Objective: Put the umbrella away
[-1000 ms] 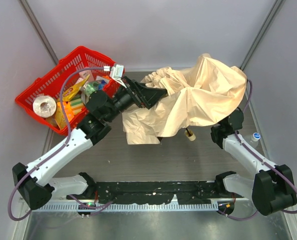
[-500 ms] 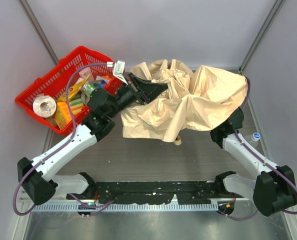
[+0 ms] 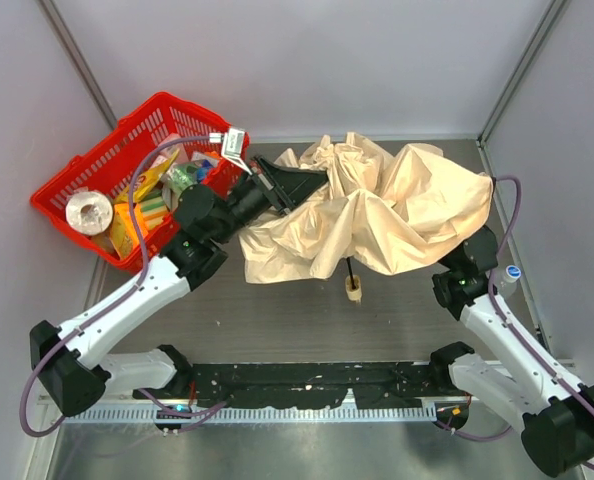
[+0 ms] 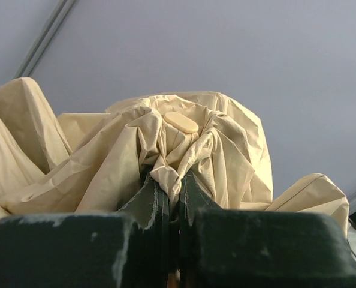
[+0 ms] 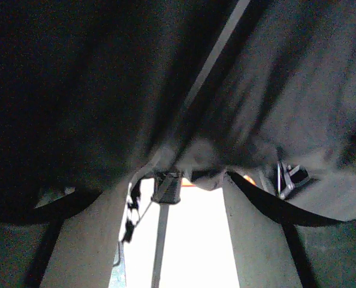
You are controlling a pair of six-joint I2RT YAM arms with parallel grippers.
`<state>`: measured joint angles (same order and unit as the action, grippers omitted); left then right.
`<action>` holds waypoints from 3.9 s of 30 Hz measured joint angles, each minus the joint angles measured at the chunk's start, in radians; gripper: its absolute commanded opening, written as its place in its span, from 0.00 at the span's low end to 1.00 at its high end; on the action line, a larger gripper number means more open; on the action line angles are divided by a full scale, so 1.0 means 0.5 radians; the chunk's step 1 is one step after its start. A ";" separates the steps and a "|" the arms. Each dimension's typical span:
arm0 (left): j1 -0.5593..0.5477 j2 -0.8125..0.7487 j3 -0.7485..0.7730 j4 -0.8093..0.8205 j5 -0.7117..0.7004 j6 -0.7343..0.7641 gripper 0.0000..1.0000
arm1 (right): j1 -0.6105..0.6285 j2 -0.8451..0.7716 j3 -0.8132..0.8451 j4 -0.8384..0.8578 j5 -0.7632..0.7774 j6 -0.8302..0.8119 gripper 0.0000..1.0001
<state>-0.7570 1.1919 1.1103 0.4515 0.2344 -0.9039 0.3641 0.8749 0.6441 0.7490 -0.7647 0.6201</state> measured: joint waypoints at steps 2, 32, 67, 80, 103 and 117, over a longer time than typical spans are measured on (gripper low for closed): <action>0.000 -0.030 -0.021 -0.001 -0.050 -0.018 0.00 | 0.022 -0.037 -0.043 -0.043 0.043 -0.034 0.68; 0.000 -0.420 -0.056 -0.573 -0.348 0.030 1.00 | 0.301 0.111 -0.552 0.549 0.320 0.120 0.01; 0.042 0.140 0.204 0.040 0.450 0.137 0.58 | 0.214 0.201 -0.209 0.546 -0.127 0.372 0.01; 0.037 0.027 0.078 0.027 0.312 0.186 0.00 | 0.218 -0.015 -0.177 -0.227 0.079 0.013 0.75; 0.034 -0.292 -0.249 -0.414 -0.958 0.318 0.00 | 0.224 -0.409 0.750 -2.356 0.941 -0.491 0.65; 0.034 -0.172 -0.197 -0.491 -0.970 0.156 0.00 | 0.291 -0.027 0.918 -2.238 0.689 -0.515 0.62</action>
<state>-0.7403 1.1061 1.0119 0.2058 -0.2504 -0.8261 0.5095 0.8612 1.1030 -0.3702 -0.4202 0.3626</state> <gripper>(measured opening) 0.039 0.644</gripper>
